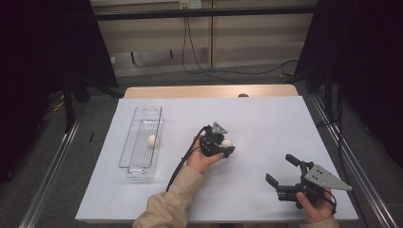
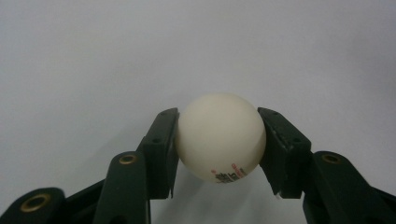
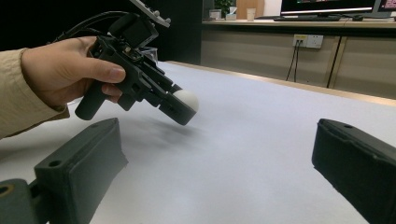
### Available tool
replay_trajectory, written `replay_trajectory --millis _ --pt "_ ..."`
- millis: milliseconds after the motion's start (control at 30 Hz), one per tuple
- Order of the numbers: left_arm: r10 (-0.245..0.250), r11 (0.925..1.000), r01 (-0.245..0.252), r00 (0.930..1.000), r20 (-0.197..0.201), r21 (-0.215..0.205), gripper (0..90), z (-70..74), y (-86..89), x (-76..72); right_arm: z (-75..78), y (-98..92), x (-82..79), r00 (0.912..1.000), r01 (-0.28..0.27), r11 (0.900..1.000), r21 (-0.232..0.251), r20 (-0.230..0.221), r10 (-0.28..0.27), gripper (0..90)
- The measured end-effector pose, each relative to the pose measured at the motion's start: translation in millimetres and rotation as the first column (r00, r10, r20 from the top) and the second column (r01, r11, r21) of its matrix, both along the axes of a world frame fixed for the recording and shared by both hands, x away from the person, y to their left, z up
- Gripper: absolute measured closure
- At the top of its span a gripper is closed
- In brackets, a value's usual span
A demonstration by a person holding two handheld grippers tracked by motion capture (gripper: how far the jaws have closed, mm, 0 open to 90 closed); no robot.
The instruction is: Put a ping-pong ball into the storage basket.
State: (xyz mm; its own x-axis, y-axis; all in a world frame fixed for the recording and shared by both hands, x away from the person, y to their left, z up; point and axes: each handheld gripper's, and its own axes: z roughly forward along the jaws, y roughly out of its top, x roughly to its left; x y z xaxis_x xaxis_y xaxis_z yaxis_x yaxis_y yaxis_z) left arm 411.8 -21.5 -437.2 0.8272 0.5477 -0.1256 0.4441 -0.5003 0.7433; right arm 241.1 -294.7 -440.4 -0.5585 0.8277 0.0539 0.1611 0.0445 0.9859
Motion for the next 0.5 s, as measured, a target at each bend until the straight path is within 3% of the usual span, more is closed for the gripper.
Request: replay_trajectory --millis 500 --pt "-0.016 0.9999 0.016 0.9999 0.005 0.004 51.0 5.1 2.8 -6.7 0.6 0.4 0.5 1.0000 0.000 1.000 0.004 0.004 0.000 1.6"
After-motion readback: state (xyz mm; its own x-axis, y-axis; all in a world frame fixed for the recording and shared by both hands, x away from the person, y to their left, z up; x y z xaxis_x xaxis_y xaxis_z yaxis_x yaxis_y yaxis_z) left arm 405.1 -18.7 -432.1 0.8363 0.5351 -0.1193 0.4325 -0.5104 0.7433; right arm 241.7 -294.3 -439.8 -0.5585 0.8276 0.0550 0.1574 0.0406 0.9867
